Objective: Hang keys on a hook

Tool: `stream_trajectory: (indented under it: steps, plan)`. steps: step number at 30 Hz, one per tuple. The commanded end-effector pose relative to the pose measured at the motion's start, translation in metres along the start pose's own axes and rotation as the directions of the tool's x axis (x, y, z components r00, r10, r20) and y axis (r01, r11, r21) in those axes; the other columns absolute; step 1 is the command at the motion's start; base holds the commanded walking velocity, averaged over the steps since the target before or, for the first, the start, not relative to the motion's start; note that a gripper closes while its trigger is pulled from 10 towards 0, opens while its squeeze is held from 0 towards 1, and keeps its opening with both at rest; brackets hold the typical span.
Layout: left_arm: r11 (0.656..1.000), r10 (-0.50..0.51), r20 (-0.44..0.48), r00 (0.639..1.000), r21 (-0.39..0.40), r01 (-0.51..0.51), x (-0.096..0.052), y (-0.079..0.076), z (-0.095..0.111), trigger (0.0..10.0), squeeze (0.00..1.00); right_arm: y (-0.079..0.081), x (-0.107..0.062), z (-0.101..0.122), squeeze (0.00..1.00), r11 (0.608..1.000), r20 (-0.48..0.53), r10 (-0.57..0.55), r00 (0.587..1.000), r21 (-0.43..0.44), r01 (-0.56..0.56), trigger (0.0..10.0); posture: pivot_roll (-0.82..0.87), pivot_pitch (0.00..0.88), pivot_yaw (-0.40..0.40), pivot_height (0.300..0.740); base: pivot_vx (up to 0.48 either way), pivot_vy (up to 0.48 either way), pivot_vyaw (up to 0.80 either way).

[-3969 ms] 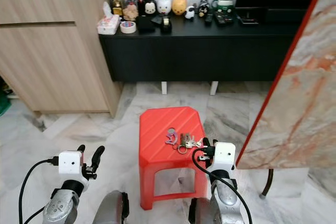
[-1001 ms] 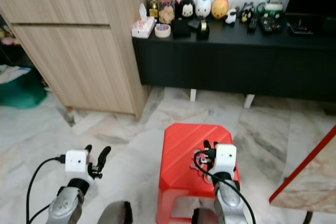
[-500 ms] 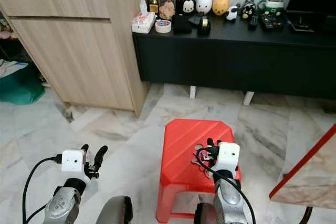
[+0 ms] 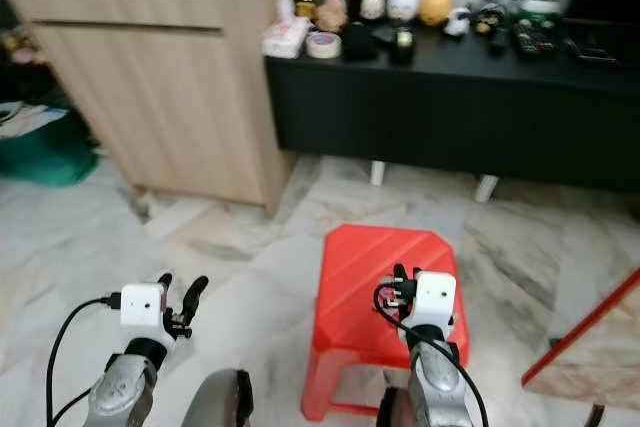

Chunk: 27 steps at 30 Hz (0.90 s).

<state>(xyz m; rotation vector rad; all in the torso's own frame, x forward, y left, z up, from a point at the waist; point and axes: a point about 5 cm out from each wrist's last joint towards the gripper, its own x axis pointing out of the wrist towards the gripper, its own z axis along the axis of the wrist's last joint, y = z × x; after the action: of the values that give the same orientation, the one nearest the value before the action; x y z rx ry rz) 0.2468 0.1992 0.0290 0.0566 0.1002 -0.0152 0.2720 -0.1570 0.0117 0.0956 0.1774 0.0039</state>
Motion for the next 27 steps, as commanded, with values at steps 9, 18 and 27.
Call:
stream_trajectory:
  steps: [9, 18, 27]
  plan:
    - [1.0, -0.008, 0.015, 1.0, -0.015, 0.008, 0.0013, -0.0041, 0.0022, 10.0, 0.0, -0.0067, -0.0005, 0.0004, 0.0, 1.0, 0.003, -0.025, 1.0, 0.002, 0.025, 10.0, 0.04, 0.054, 0.02, 0.599, 0.0, 0.0, 0.0]
    - [1.0, -0.009, 0.018, 1.0, -0.016, 0.01, 0.001, -0.0045, 0.0024, 10.0, 0.0, -0.0079, -0.0012, -0.0001, 0.0, 1.0, 0.002, -0.029, 1.0, -0.001, 0.029, 10.0, 0.03, 0.055, 0.021, 0.599, 0.229, 0.0, 0.0]
    - [1.0, -0.009, 0.021, 1.0, -0.017, 0.009, 0.0009, -0.0041, 0.0027, 10.0, 0.0, -0.0078, -0.0011, -0.0004, 0.0, 1.0, 0.001, -0.028, 1.0, -0.002, 0.028, 10.0, 0.03, 0.056, 0.021, 0.599, 0.308, 0.0, 0.0]
